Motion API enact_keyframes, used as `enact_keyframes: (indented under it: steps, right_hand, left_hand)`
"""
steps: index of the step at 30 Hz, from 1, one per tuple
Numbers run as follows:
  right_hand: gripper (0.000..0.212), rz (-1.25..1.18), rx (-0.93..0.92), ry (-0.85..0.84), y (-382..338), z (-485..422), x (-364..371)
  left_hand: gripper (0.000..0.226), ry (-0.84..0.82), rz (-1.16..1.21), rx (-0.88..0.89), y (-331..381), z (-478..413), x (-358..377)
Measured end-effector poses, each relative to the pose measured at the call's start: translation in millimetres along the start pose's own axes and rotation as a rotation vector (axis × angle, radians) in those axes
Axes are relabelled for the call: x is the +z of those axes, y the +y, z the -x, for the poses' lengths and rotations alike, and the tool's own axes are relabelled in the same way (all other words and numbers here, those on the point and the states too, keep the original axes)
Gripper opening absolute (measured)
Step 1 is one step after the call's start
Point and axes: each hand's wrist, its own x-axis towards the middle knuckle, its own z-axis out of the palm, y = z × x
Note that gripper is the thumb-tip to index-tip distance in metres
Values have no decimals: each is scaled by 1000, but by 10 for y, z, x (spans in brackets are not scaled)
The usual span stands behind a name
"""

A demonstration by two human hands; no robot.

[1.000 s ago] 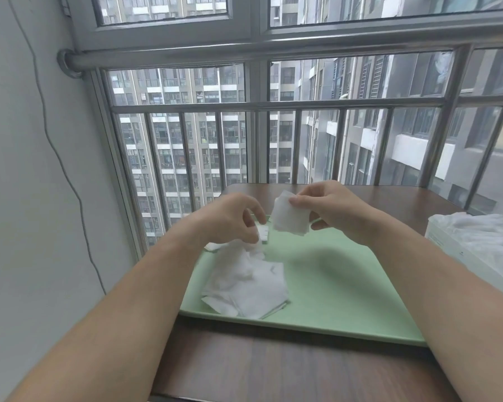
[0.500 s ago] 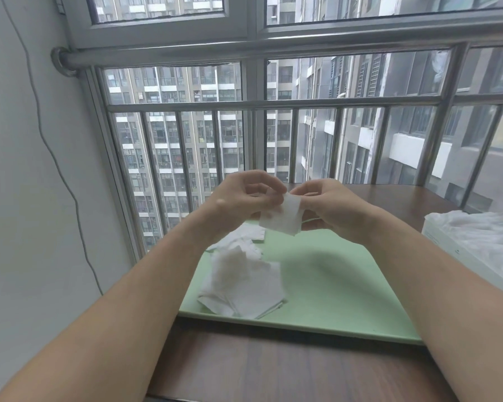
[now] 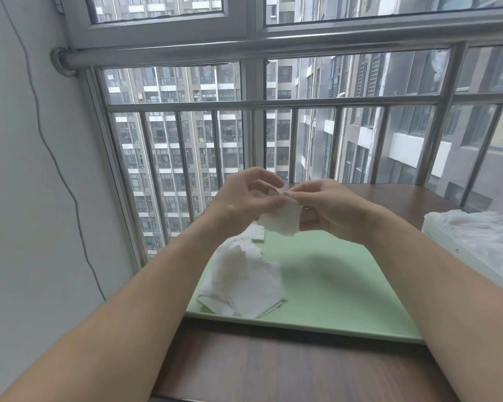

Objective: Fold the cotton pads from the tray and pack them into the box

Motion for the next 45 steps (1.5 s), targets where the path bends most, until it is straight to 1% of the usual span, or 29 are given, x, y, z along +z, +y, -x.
enact_keyframes:
  steps: [2,4,6,8,10,12,13,14,16,18,20,22,24,28,30,31,32,34,35,37,39,43,45]
  right_hand:
    - [32,-32,4,-22,-12,2,12]
    - [40,-63,8,-64,-26,17,18]
    - [47,-44,-15,-94,-25,26,21]
    - [41,-25,-48,-54,-6,8,17]
    - [32,-19,-62,21,6,-18,4]
    - [25,9,-63,120,11,-35,-14]
    - [22,32,-58,170,19,-45,-25]
    - [20,59,-50,214,38,-57,-36]
    - [18,114,-43,262,66,-70,-48]
    - [19,160,-42,269,82,-84,-47]
    - [17,181,-46,247,80,-79,-36]
    - [16,195,-48,229,77,-76,-24]
    - [13,203,-54,219,74,-66,-16]
    - [11,207,-60,233,76,-67,-19]
    - [13,206,-53,262,79,-76,-30]
    - [13,204,-45,283,82,-77,-39]
    - [12,201,-37,305,83,-74,-48]
    - [6,202,-15,354,90,-73,-71]
    - [4,202,-1,381,98,-72,-88]
    - [3,192,24,418,116,-73,-119]
    - [6,156,36,427,127,-76,-134]
    - [17,-17,10,372,121,-82,-119]
    - [14,-73,-10,314,102,-71,-93]
  left_hand:
    - [23,23,-16,5,-3,0,13]
    - [23,45,-28,-2,-10,-3,19]
    - [24,52,-34,-9,9,0,15]
    - [21,54,-44,-17,38,9,7]
    - [10,74,-32,-47,56,12,-28]
    - [4,93,-105,-106,18,-29,-96]
    - [6,70,-207,-143,-22,-71,-139]
    - [10,10,-323,-188,-62,-115,-179]
    - [15,-160,-517,-264,-103,-189,-191]
    - [19,-305,-680,-286,-102,-241,-112]
    - [31,-410,-870,-285,-83,-260,-3]
    - [40,-438,-989,-299,-66,-266,71]
    - [46,-433,-1005,-333,-43,-290,111]
    - [54,-392,-998,-357,18,-304,133]
    - [57,-329,-952,-351,-8,-288,119]
    - [54,-293,-909,-346,-44,-280,107]
    - [47,-253,-855,-337,-76,-270,101]
    - [24,-167,-739,-306,-136,-279,86]
    - [17,-129,-668,-283,-144,-289,75]
    - [15,-74,-460,-241,-85,-294,58]
    - [14,-53,-270,-185,18,-263,48]
    - [15,-61,-53,-124,135,-151,62]
    - [14,-64,6,-113,117,-124,66]
